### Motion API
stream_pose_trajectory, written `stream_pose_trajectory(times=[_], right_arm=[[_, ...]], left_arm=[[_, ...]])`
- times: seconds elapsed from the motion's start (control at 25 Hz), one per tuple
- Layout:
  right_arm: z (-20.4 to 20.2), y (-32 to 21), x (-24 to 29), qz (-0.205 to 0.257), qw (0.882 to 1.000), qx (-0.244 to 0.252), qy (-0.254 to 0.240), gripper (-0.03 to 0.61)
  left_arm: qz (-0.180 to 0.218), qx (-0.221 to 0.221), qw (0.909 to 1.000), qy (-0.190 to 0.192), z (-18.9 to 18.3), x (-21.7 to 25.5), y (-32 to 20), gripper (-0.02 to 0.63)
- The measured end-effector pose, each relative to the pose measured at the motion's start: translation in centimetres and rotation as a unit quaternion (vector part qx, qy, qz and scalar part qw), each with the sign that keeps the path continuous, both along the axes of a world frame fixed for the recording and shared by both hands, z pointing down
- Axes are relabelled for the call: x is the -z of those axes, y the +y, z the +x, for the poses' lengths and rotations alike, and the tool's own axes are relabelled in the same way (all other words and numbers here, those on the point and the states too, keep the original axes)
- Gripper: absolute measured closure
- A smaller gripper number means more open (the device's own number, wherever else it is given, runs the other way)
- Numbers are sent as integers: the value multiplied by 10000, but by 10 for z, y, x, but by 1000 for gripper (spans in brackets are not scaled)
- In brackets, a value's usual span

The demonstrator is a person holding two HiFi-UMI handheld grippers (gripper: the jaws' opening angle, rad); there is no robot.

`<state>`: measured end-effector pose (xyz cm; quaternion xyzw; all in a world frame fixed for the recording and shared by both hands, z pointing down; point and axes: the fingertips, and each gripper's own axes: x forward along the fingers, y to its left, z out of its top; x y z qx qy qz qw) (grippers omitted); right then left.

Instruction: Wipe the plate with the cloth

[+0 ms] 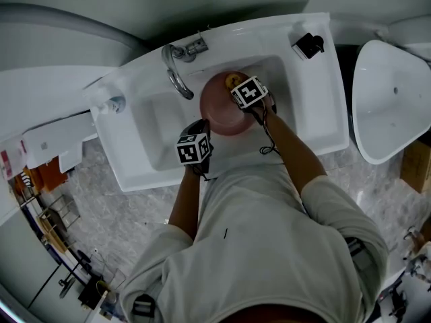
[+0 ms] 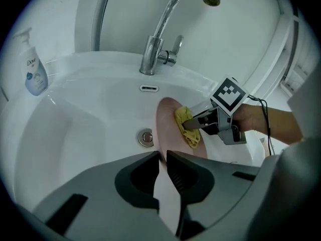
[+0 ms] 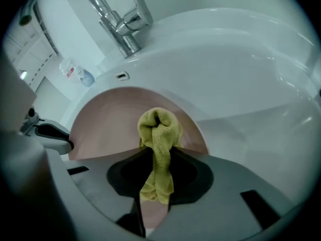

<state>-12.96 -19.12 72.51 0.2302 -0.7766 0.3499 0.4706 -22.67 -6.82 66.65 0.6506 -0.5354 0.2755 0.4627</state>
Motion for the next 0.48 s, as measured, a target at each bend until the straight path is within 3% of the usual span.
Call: stream_pose_trajectory(times=[0.2, 0.48], right_arm=[[-25, 19, 4, 359, 9955, 876, -88, 489], [-37, 74, -3, 348, 9802, 1945, -110, 489]], left_arm=[[-144, 85, 9999, -24, -8, -9, -1, 555], [-439, 293, 9986, -32, -21, -35, 0, 575]])
